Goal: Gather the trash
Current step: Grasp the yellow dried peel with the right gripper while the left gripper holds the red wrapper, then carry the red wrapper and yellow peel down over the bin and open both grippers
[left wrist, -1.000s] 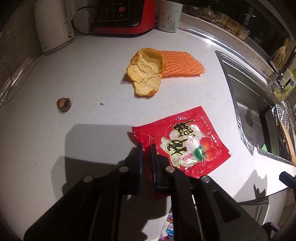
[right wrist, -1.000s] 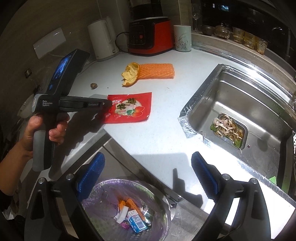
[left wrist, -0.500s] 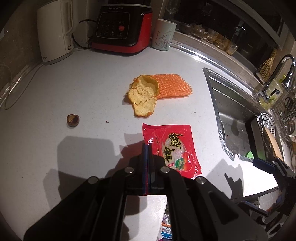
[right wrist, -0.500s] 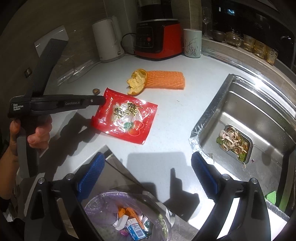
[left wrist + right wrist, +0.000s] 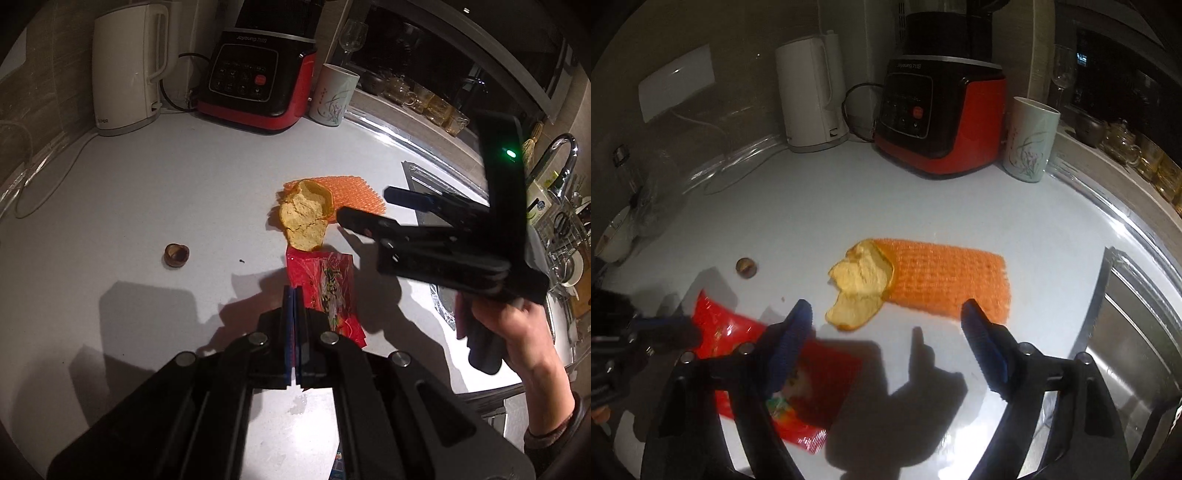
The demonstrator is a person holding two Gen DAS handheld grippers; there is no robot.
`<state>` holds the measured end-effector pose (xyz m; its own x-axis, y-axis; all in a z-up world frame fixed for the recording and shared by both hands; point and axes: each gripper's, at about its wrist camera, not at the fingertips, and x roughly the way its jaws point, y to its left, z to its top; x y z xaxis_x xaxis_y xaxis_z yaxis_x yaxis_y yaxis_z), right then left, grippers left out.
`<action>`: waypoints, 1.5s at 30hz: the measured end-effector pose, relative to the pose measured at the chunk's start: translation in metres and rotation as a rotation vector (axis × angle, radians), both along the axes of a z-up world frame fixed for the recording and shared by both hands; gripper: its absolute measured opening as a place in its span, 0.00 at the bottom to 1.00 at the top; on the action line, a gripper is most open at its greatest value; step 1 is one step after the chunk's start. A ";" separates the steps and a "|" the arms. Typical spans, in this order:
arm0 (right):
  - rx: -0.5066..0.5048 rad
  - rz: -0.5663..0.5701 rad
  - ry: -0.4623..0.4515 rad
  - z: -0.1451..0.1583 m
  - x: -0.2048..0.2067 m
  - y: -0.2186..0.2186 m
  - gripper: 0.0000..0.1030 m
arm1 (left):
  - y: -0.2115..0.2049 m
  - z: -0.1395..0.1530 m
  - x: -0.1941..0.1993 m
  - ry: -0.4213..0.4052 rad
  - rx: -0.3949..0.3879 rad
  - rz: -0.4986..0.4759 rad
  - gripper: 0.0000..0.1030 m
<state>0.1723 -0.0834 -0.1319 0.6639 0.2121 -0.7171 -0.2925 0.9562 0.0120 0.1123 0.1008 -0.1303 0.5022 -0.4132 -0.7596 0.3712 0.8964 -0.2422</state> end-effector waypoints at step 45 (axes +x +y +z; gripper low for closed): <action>0.051 0.022 -0.053 0.027 -0.236 -0.042 0.07 | -0.014 0.013 -0.191 -0.008 -0.010 0.004 0.00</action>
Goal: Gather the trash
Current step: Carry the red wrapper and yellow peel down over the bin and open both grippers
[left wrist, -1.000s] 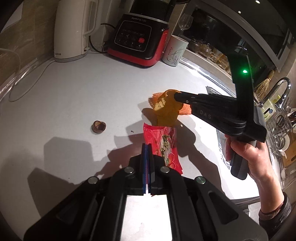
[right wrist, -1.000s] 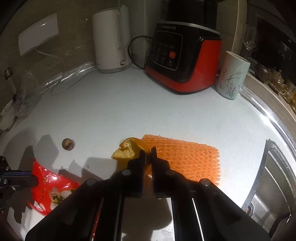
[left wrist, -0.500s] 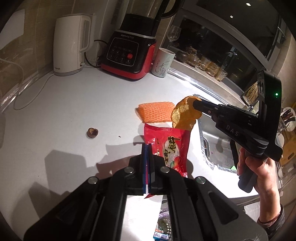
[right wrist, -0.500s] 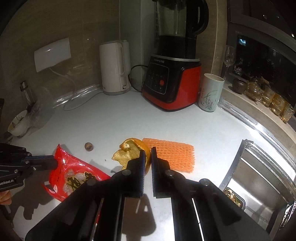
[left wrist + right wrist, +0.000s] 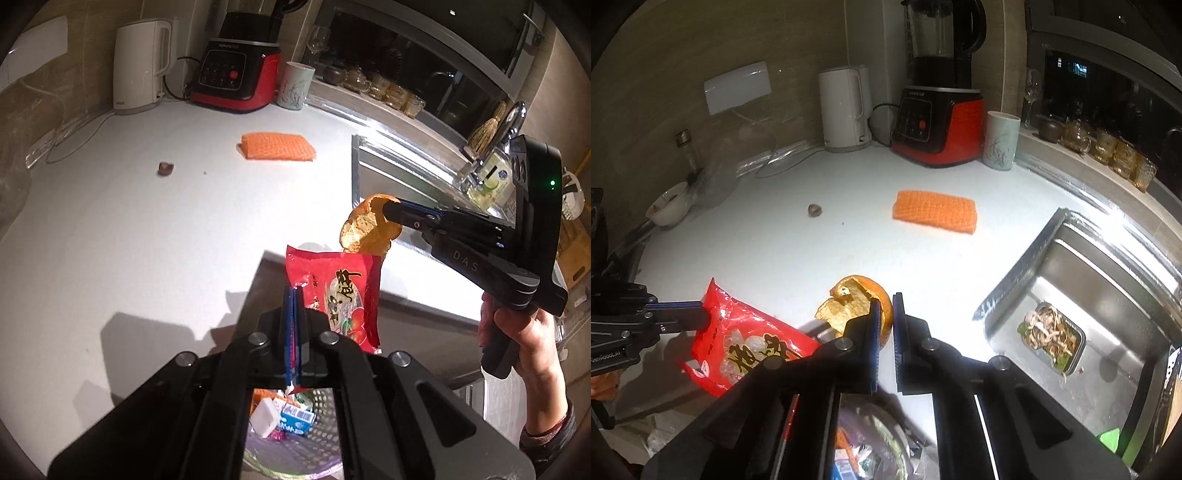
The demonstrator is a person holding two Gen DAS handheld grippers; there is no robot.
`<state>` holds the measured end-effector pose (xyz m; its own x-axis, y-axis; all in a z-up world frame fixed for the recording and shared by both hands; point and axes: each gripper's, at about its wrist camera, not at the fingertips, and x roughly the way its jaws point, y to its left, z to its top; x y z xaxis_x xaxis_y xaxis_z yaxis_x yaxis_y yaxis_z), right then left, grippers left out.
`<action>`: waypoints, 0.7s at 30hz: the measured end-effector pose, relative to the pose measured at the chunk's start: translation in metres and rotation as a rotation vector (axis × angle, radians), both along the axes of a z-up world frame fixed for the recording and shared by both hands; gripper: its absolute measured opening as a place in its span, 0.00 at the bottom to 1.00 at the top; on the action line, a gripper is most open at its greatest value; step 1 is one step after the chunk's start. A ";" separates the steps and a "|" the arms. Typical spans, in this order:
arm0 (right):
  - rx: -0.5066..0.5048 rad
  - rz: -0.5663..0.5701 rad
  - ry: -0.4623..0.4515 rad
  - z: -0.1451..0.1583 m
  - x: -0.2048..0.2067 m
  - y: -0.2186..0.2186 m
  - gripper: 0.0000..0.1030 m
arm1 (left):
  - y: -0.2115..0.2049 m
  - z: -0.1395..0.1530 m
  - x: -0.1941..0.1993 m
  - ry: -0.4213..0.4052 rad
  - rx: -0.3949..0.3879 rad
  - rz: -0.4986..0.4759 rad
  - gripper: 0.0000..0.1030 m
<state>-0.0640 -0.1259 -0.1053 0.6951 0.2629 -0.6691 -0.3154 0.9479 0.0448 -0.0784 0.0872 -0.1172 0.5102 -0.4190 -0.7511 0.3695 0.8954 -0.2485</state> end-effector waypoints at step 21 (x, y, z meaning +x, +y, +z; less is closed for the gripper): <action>-0.008 0.000 0.110 -0.060 -0.110 0.004 0.07 | -0.020 -0.063 -0.120 0.109 0.099 -0.019 0.00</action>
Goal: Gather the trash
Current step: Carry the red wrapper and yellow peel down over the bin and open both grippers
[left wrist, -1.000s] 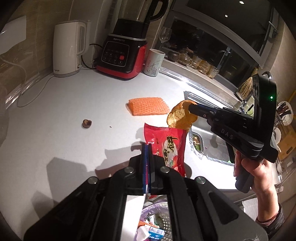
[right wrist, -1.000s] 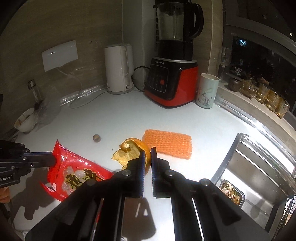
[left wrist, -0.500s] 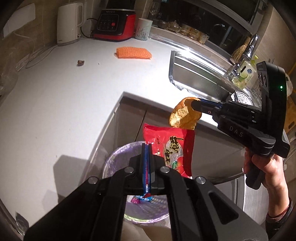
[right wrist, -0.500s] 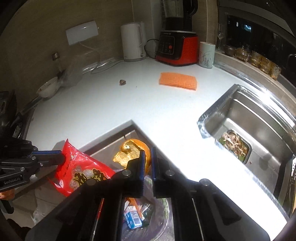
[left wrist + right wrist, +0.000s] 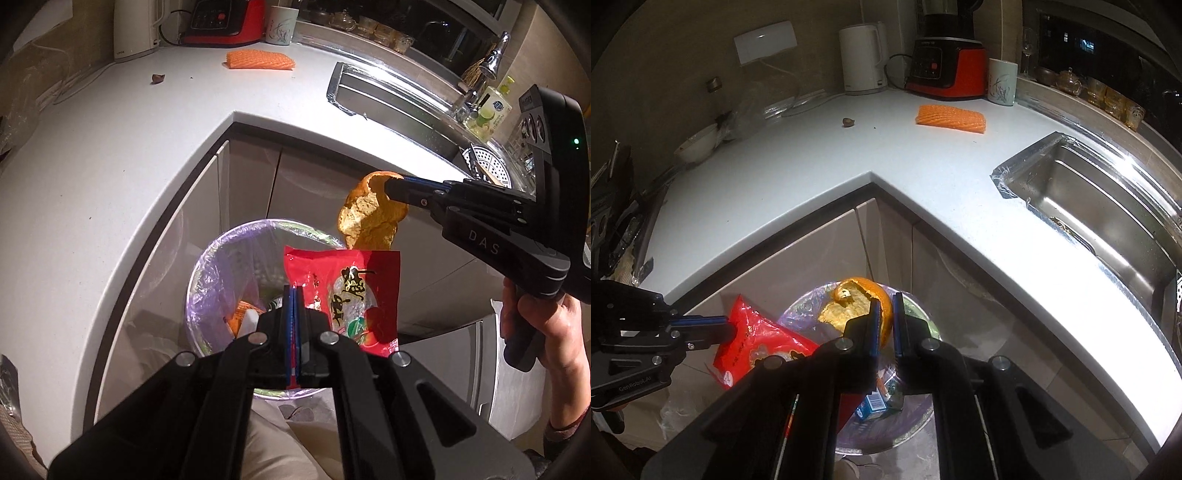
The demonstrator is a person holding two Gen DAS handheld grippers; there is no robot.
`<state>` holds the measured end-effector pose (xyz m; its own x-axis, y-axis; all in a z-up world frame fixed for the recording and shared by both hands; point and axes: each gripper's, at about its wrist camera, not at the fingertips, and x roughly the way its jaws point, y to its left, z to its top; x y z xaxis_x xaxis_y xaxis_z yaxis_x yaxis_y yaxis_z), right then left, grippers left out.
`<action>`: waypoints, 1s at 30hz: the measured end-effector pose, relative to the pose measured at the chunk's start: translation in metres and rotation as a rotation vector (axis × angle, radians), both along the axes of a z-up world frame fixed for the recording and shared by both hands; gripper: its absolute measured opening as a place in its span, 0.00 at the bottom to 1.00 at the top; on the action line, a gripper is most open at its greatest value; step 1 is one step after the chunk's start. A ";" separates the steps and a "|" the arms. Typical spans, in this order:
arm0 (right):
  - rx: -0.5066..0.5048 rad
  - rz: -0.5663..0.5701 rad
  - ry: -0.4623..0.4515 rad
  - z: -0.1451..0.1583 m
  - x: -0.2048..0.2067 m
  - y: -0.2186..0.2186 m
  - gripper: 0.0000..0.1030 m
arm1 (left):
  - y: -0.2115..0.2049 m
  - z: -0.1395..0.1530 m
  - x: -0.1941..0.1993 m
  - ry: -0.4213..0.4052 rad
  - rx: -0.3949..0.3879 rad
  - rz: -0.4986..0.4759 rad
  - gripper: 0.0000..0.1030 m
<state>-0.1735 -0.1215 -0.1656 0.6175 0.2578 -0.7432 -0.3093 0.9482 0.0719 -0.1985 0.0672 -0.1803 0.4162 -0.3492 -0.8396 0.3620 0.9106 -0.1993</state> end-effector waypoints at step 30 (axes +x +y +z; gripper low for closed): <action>-0.015 0.025 0.005 -0.009 0.029 0.022 0.07 | 0.008 0.008 0.027 -0.049 0.064 0.047 0.73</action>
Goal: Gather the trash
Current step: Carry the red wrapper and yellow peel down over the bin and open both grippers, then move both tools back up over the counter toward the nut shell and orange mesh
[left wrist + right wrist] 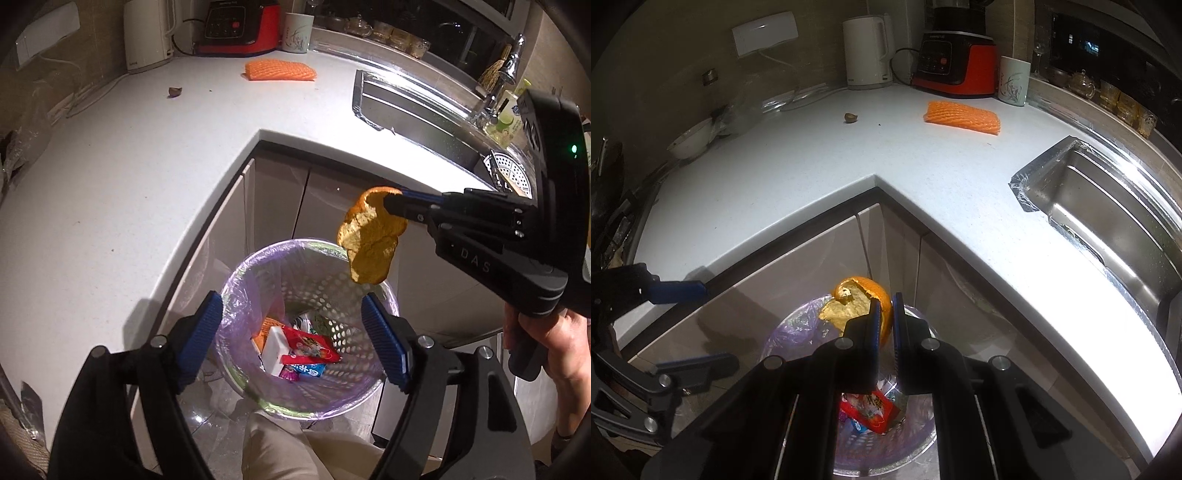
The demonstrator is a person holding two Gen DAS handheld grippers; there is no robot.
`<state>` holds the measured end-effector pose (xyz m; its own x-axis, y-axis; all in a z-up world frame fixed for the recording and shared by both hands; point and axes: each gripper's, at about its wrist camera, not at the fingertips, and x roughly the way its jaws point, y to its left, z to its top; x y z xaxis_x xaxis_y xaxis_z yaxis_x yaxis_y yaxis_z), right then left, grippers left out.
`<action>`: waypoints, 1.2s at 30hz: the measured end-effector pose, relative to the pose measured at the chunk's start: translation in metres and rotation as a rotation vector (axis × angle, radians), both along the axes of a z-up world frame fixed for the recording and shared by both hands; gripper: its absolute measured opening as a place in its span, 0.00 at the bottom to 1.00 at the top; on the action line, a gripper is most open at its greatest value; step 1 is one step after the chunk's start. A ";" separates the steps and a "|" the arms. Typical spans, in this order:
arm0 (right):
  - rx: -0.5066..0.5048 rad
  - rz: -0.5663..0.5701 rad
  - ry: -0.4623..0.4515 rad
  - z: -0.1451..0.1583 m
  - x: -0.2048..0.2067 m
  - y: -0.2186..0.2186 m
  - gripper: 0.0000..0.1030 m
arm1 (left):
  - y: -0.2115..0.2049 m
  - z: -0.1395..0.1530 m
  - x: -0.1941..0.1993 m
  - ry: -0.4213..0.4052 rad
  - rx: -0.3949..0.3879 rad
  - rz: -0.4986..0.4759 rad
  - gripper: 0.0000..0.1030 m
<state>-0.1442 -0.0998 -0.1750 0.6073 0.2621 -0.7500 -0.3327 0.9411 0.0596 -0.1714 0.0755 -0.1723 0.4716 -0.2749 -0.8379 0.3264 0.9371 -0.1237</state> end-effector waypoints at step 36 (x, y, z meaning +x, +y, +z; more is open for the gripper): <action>-0.038 -0.050 -0.003 0.023 0.081 0.005 0.87 | 0.084 0.043 0.201 -0.087 -0.040 0.267 0.88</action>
